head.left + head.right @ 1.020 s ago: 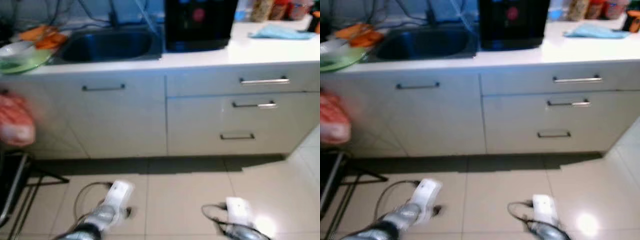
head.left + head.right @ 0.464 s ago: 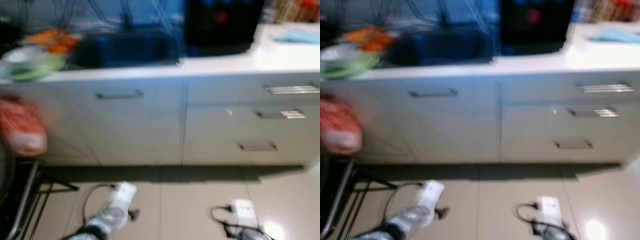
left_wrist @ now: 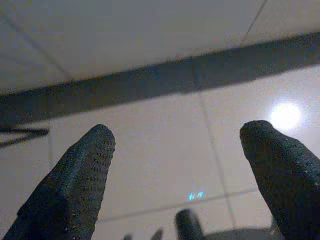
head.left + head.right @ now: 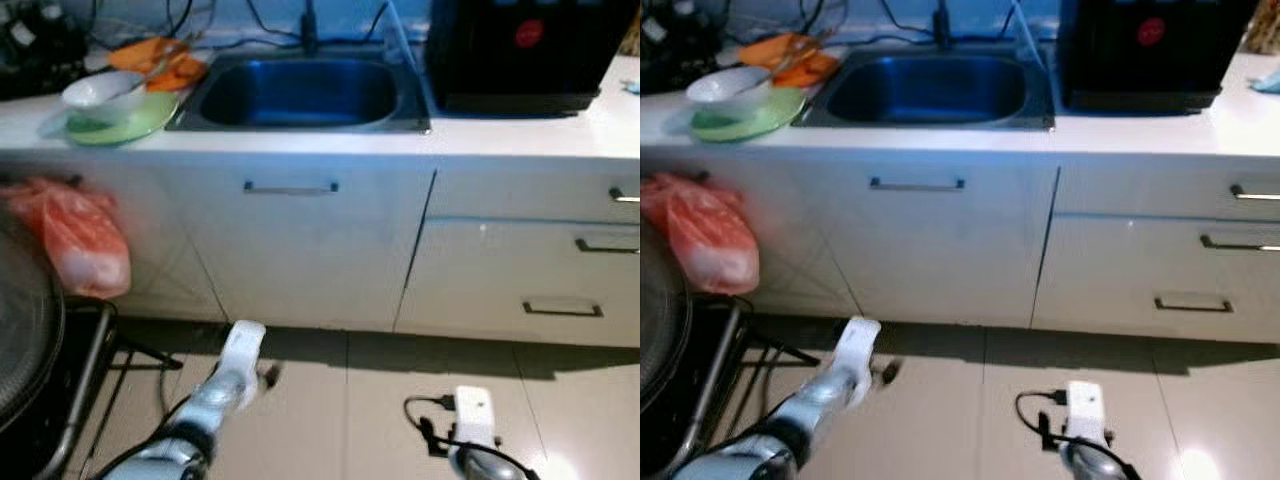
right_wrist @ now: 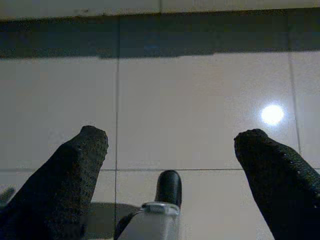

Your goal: Kitchen organization

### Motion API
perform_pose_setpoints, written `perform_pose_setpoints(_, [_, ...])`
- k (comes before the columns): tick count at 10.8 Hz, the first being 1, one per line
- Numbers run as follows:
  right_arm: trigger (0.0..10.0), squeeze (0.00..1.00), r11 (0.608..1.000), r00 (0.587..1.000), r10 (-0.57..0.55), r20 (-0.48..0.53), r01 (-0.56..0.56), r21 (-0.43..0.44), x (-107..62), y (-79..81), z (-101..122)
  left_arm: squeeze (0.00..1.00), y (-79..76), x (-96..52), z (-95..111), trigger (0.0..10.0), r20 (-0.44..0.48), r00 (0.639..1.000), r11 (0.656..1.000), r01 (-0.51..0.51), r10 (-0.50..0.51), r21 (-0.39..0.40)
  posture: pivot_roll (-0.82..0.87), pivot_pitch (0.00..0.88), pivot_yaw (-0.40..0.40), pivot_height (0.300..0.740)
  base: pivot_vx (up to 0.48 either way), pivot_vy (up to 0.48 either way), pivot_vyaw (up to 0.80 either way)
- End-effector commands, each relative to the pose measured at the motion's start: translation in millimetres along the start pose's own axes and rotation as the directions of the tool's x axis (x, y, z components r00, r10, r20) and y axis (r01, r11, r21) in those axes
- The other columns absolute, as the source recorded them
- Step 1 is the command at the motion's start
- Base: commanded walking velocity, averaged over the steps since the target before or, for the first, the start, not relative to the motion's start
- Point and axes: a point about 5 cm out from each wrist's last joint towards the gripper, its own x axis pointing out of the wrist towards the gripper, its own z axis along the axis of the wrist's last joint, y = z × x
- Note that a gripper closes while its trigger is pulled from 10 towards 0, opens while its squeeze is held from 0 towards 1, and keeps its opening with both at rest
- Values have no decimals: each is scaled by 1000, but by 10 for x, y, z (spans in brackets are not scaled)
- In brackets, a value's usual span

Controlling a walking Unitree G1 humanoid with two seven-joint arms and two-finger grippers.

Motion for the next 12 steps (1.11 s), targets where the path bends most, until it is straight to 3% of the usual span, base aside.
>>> perform_pose_setpoints(1, [10000, 0, 999, 993, 35, 113, -39, 33, 72, 146, 409, 0, 57, 5, 118, 10000, 48, 999, 999, -21, 23, -35, -46, 0, 66, 740, 0, 0, 0])
perform_pose_setpoints(2, [10000, 0, 997, 984, 51, 170, -61, 54, 86, 220, 596, 0, 55, 13, 211, 10000, 83, 996, 999, -20, 23, -40, -39, 0, 63, 740, 0, 0, 0])
perform_pose_setpoints(3, [10000, 0, 994, 949, 61, 311, -84, 63, 62, 260, 871, 0, 59, 24, 530, 10000, 184, 982, 997, -51, 40, 55, -31, 0, 59, 740, 0, 0, 0])
perform_pose_setpoints(4, [10000, 0, 994, 899, 73, 431, -98, 37, 8, 284, 1121, 0, 118, -8, 739, 10000, 259, 966, 995, -48, 23, 89, -22, 1, 56, 740, 0, 0, 0])
perform_pose_setpoints(5, [10000, 0, 994, 878, 63, 475, -96, 44, -22, 286, 1238, 0, 166, -29, 816, 10000, 283, 959, 995, -47, 22, 83, -11, 7, 50, 740, 0, 0, 0])
perform_pose_setpoints(7, [10000, 0, 977, 787, 74, 613, -182, 115, -267, 262, 1685, 0, 385, -224, 1176, 10000, 453, 888, 990, -121, 73, 78, -1, 11, 55, 740, 0, 0, 0])
perform_pose_setpoints(8, [10000, 0, 978, 777, 35, 629, -157, 140, -403, 205, 1787, 0, 382, -357, 1330, 10000, 529, 845, 992, -121, 82, 39, 14, 12, 54, 740, 0, 0, 0])
perform_pose_setpoints(9, [10000, 0, 985, 760, 37, 649, -139, 107, -571, 157, 1853, 0, 311, -526, 1406, 10000, 608, 791, 994, -105, 65, 30, 19, 11, 56, 740, 0, 0, 0])
perform_pose_setpoints(10, [10000, 0, 987, 743, 60, 666, -142, 70, -702, 116, 1867, 0, 268, -616, 1366, 10000, 636, 768, 994, -105, 72, 15, 21, 10, 62, 740, 0, 0, 0])
perform_pose_setpoints(11, [10000, 0, 990, 770, 69, 634, -133, 55, -776, 67, 1839, 0, 288, -650, 1243, 10000, 620, 776, 991, -130, 113, -18, 19, 10, 70, 740, 0, 0, 0])
perform_pose_setpoints(12, [10000, 0, 990, 751, 100, 652, -143, 13, -885, 46, 1826, 0, 323, -683, 1139, 10000, 600, 789, 990, -130, 135, -51, 10, 15, 73, 740, 0, 0, 0])
